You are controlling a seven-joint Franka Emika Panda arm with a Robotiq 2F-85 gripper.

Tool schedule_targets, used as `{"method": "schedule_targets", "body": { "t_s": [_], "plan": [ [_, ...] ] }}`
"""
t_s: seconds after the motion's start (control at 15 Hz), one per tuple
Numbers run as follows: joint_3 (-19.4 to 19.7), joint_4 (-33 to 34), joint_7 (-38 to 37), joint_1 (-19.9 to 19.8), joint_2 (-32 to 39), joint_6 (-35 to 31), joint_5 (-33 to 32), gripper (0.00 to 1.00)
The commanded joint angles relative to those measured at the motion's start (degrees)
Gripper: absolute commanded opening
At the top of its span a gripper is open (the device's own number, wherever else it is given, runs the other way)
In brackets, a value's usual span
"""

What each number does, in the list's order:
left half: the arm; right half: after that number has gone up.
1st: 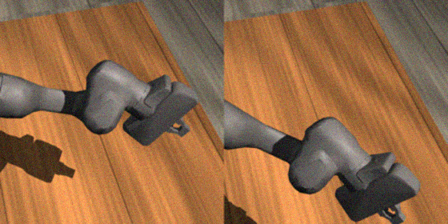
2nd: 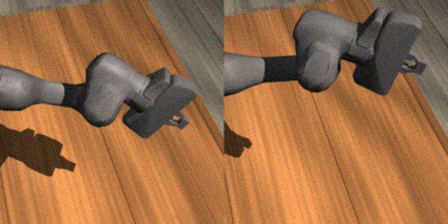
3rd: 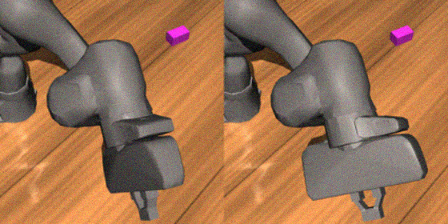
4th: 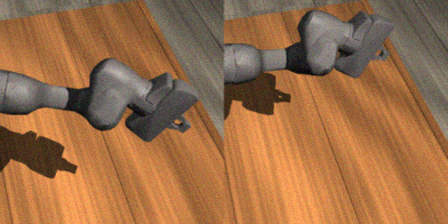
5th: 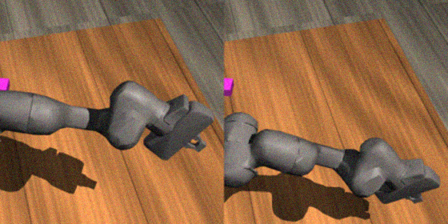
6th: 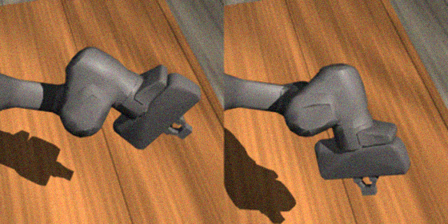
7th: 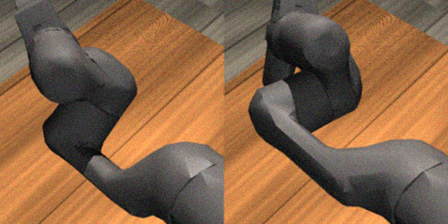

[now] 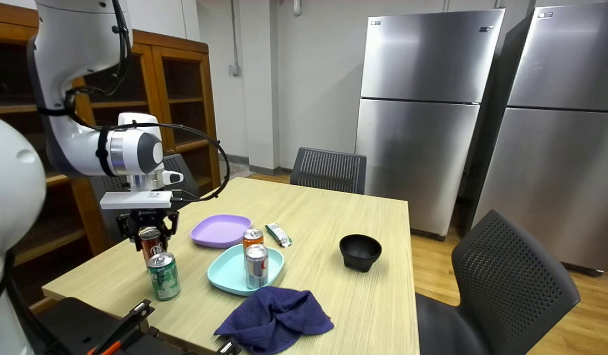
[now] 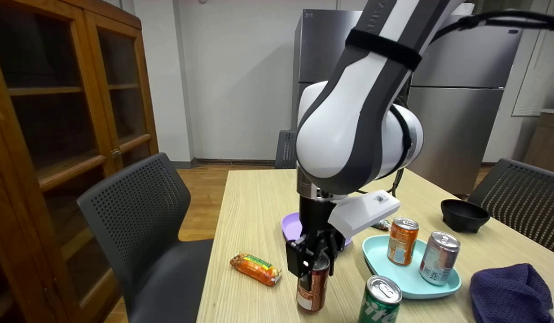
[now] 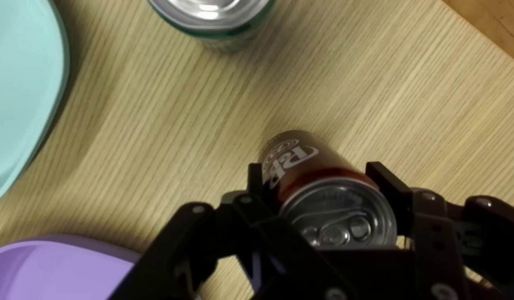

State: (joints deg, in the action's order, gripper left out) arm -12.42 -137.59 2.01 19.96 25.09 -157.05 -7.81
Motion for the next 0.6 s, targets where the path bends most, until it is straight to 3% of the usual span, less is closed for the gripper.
{"method": "schedule_targets", "body": {
  "t_s": [0.0, 0.53],
  "plan": [
    [-0.3, -4.7, -0.6, -0.8, -7.2, -0.5, -0.6, 0.38],
    [2.6, -11.7, -0.6, -7.1, -15.0, -4.0, 2.1, 0.38]
  ]
}}
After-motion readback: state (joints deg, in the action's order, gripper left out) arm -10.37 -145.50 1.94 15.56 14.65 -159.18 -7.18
